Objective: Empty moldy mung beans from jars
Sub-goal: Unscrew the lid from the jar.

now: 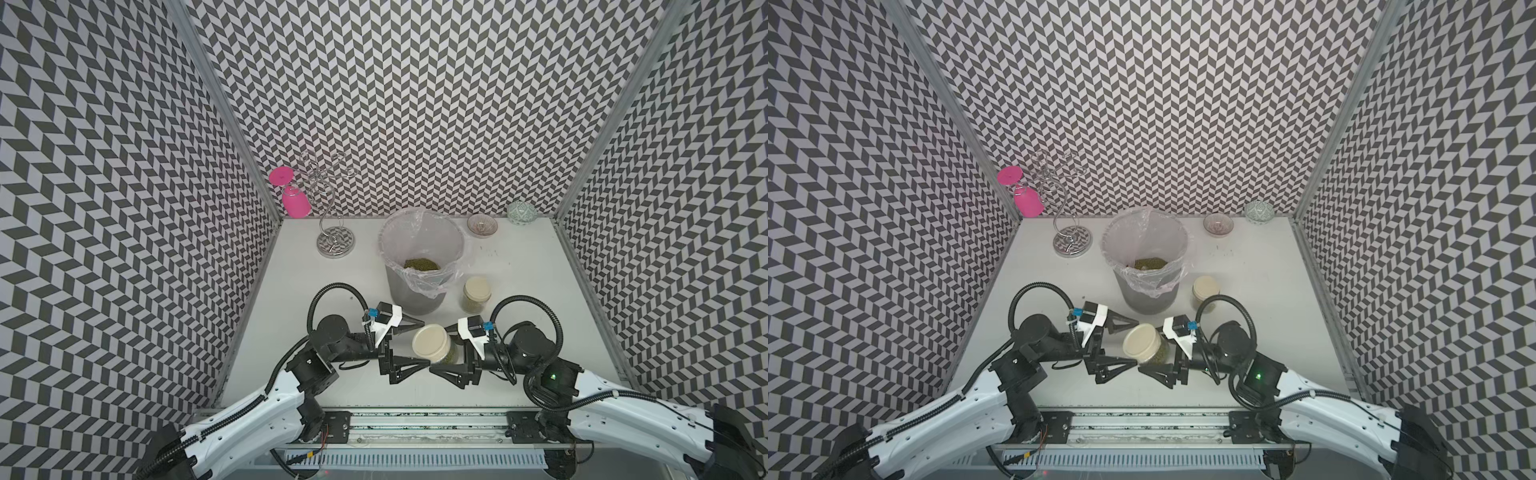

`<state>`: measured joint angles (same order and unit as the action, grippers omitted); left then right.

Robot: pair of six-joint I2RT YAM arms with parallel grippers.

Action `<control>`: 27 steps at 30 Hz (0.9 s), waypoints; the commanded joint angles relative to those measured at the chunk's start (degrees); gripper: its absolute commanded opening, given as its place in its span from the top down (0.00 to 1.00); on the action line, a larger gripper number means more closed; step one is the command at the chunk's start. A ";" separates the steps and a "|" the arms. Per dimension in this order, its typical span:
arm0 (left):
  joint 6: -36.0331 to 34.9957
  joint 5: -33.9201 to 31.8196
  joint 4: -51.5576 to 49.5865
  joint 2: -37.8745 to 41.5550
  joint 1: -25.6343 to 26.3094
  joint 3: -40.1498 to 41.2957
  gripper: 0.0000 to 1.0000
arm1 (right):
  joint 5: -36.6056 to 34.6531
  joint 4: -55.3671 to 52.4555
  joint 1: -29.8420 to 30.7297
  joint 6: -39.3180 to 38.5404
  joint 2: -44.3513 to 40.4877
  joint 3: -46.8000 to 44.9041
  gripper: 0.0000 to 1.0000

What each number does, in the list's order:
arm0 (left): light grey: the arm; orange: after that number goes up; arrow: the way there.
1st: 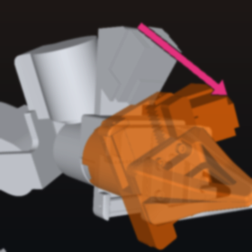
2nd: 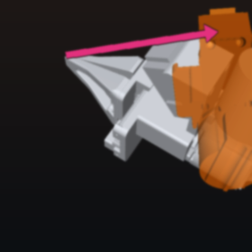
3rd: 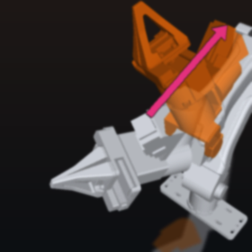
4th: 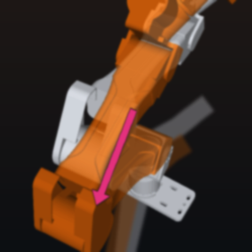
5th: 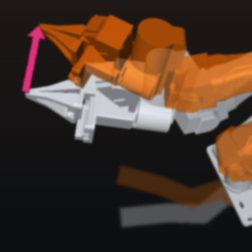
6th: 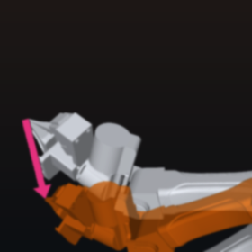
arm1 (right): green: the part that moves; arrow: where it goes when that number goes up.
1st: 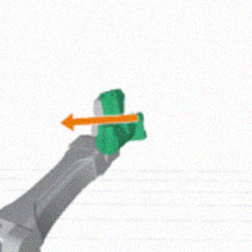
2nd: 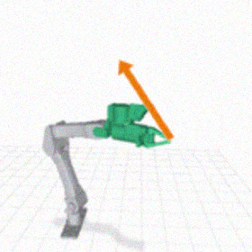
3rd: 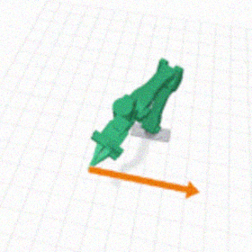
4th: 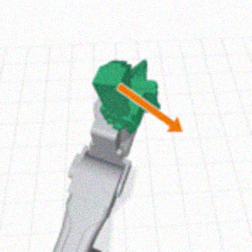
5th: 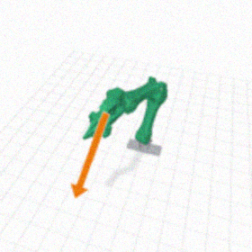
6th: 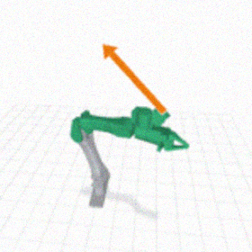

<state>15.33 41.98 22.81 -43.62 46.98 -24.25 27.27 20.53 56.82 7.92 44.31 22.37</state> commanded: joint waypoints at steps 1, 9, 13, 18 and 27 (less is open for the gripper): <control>-0.98 5.75 6.19 -1.08 0.42 -1.04 0.00 | 3.11 4.78 -0.22 0.60 -1.00 2.66 0.51; -3.33 9.59 6.20 -6.23 3.20 -2.80 0.01 | 5.35 5.89 -0.22 1.12 0.77 2.94 0.51; -3.18 10.78 8.09 -6.57 3.29 -2.54 0.06 | 6.23 6.29 -0.22 1.21 1.03 3.11 0.51; -2.85 10.91 8.49 -6.33 3.29 -2.72 0.21 | 6.31 6.42 -0.22 1.11 1.50 3.04 0.51; -2.49 9.45 7.25 -4.99 3.29 -2.46 0.15 | 6.30 5.80 -0.30 0.82 1.49 2.94 0.51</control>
<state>12.69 49.50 29.15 -50.09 49.74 -25.34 33.71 20.99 56.82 9.08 45.84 23.20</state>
